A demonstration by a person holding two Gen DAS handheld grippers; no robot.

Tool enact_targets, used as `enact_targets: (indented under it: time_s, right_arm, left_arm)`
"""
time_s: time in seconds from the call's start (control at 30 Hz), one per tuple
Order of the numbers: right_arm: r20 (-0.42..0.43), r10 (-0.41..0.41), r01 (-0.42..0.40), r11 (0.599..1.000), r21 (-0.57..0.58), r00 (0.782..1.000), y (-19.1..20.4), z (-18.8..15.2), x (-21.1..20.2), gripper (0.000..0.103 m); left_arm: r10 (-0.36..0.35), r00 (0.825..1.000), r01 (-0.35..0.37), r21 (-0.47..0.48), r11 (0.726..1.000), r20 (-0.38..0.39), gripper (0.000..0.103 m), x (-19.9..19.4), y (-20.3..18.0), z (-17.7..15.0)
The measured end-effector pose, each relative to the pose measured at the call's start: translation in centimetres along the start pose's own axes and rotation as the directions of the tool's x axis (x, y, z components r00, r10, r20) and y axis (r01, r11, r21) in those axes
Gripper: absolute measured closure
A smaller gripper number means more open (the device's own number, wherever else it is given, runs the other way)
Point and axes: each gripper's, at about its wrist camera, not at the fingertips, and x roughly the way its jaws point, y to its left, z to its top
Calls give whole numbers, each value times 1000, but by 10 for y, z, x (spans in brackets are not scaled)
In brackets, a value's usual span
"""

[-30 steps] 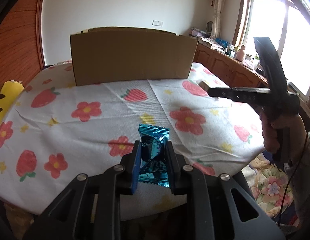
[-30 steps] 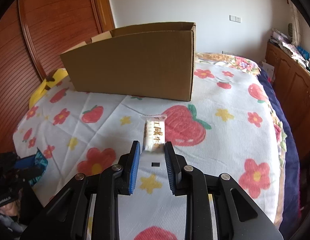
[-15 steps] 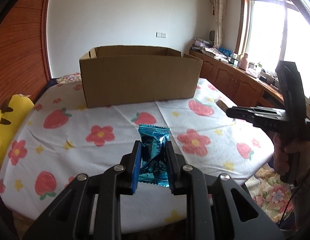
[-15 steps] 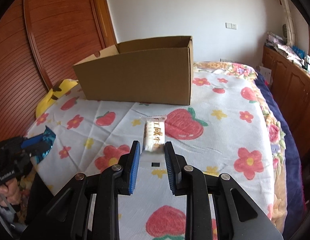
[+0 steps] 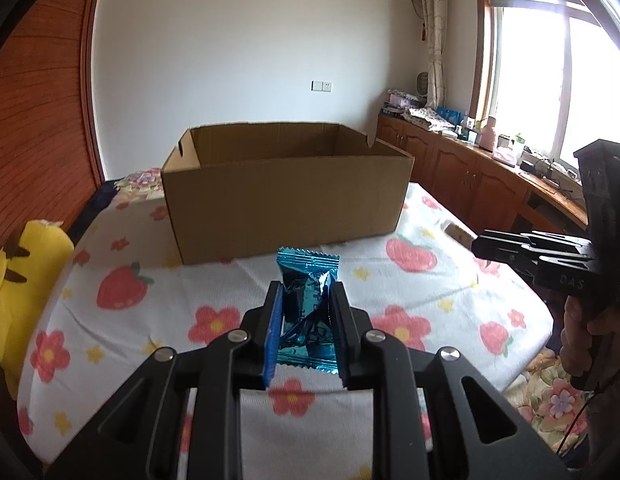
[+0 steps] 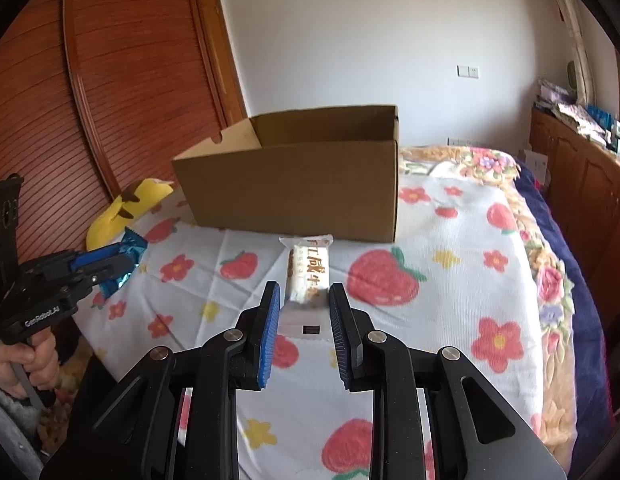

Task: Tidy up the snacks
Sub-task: 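Grasp the small white bar with the right tool while the left tool holds the blue candy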

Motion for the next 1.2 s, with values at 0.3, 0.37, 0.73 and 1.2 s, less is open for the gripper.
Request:
enact_targets:
  time_s: [0.3, 0.37, 0.73, 1.2]
  right_arm:
    - [24, -19, 21, 998, -54, 1000, 6, 33, 15, 97]
    - [6, -24, 25, 998, -55, 1000, 2, 37, 28, 97]
    - [-146, -135, 129, 990, -51, 980, -36, -19, 45, 63]
    - [-253, -125, 84, 983, -166, 959, -43, -41, 46, 52]
  left_arm:
    - [-3, 1000, 2, 25, 1000, 28, 82, 24, 9, 35]
    - [-16, 1000, 16, 9, 1000, 15, 82, 32, 14, 37]
    - [-64, 998, 64, -11, 998, -28, 82, 47, 11, 15]
    - [-73, 997, 72, -29, 997, -40, 82, 50, 16, 6]
